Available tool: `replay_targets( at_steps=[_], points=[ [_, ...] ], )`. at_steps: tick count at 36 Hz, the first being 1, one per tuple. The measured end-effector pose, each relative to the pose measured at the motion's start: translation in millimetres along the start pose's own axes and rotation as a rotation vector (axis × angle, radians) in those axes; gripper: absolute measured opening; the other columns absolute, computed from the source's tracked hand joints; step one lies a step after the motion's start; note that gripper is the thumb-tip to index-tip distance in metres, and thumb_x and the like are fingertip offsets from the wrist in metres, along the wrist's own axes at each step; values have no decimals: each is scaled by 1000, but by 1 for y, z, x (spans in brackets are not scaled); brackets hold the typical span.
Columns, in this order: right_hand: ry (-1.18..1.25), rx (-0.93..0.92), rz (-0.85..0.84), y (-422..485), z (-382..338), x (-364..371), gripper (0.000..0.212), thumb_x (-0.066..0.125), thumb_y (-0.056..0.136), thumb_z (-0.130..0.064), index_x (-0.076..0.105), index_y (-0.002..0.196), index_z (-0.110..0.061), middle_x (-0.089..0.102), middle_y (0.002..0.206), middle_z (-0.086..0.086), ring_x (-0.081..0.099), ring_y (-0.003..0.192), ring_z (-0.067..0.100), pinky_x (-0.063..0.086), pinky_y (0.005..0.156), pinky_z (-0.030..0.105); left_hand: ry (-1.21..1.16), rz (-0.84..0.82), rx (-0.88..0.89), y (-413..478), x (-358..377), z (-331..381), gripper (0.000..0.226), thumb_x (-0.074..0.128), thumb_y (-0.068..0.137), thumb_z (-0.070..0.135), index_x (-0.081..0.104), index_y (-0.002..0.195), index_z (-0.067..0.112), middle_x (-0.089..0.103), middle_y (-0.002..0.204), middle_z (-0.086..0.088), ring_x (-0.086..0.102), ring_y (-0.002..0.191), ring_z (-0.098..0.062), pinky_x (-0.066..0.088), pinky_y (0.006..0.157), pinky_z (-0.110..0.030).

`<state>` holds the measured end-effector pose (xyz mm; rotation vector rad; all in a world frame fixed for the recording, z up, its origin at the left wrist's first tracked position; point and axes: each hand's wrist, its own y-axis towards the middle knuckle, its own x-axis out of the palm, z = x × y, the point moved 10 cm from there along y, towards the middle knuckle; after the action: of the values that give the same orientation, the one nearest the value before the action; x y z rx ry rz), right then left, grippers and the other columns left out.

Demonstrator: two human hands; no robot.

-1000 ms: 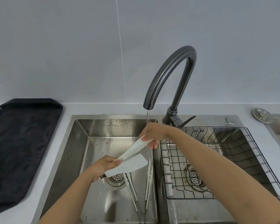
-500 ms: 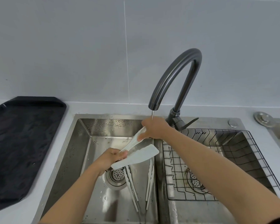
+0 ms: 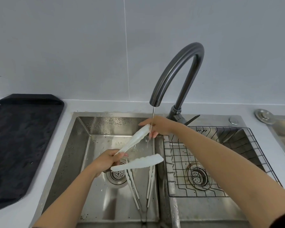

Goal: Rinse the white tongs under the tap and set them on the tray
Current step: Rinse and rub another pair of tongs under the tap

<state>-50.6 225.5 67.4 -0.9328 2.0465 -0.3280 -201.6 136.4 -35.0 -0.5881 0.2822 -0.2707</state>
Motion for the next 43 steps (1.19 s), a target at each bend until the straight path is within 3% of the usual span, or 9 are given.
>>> replay_targets(
  at_steps=[5, 9, 14, 20, 23, 29, 33, 37, 43],
  points=[
    [219, 6, 133, 2, 12, -10, 45, 42, 96, -6, 38, 141, -12, 59, 125, 17, 58, 111, 29, 47, 100, 41, 95, 64, 4, -1, -10, -2, 18, 43, 97, 18, 59, 91, 14, 46, 48, 5, 34, 31, -1, 26, 32, -14],
    [357, 66, 239, -5, 28, -11, 40, 43, 98, -23, 43, 135, -9, 56, 121, 10, 57, 105, 22, 48, 93, 33, 174, 209, -49, 0, -22, -20, 24, 42, 97, 18, 46, 73, 19, 45, 58, -2, 40, 43, -10, 36, 40, -20],
    [218, 150, 310, -14, 43, 8, 38, 42, 97, -26, 49, 128, -4, 59, 108, 2, 56, 105, 21, 44, 97, 34, 179, 367, -174, 2, -25, -54, 17, 35, 98, 22, 40, 84, 14, 49, 68, -9, 48, 62, -27, 37, 60, -31],
    [228, 221, 216, -10, 58, 72, 37, 43, 97, -22, 45, 132, -12, 57, 118, 11, 56, 82, 17, 52, 76, 29, 30, 444, -226, -5, 8, -63, 20, 30, 100, 29, 37, 98, 11, 48, 77, -14, 46, 49, -20, 33, 30, -22],
    [306, 290, 123, -3, 70, 110, 45, 45, 96, -23, 35, 140, -17, 51, 129, 14, 54, 85, 20, 51, 71, 28, -140, 458, -228, -4, 30, -65, 16, 28, 100, 27, 37, 102, 13, 44, 79, -11, 49, 58, -23, 41, 33, -22],
    [360, 400, 144, 5, 96, 151, 44, 42, 95, -13, 36, 139, -11, 49, 133, 19, 54, 100, 23, 48, 92, 35, -211, 356, -259, 6, 73, -75, 17, 29, 100, 19, 39, 94, 7, 45, 69, -10, 46, 51, -18, 41, 38, -22],
    [302, 477, 127, 5, 116, 164, 42, 35, 94, -3, 39, 136, -7, 47, 135, 19, 54, 112, 28, 46, 94, 33, 58, 216, -245, 13, 89, -79, 20, 34, 98, 20, 46, 99, 5, 62, 100, -22, 59, 82, -31, 48, 73, -36],
    [190, 482, 101, 10, 123, 172, 39, 38, 91, 2, 44, 128, -5, 47, 130, 18, 53, 109, 27, 43, 83, 26, 405, 76, -253, 19, 95, -86, 38, 33, 99, 28, 51, 119, 0, 59, 121, -18, 54, 114, -32, 42, 85, -31],
    [56, 466, 109, 18, 126, 175, 37, 29, 89, 6, 48, 119, -3, 49, 125, 21, 43, 91, 21, 34, 74, 25, 533, -32, -275, 28, 109, -103, 43, 33, 99, 33, 52, 123, 4, 59, 126, -15, 55, 117, -29, 43, 95, -35]
  ],
)
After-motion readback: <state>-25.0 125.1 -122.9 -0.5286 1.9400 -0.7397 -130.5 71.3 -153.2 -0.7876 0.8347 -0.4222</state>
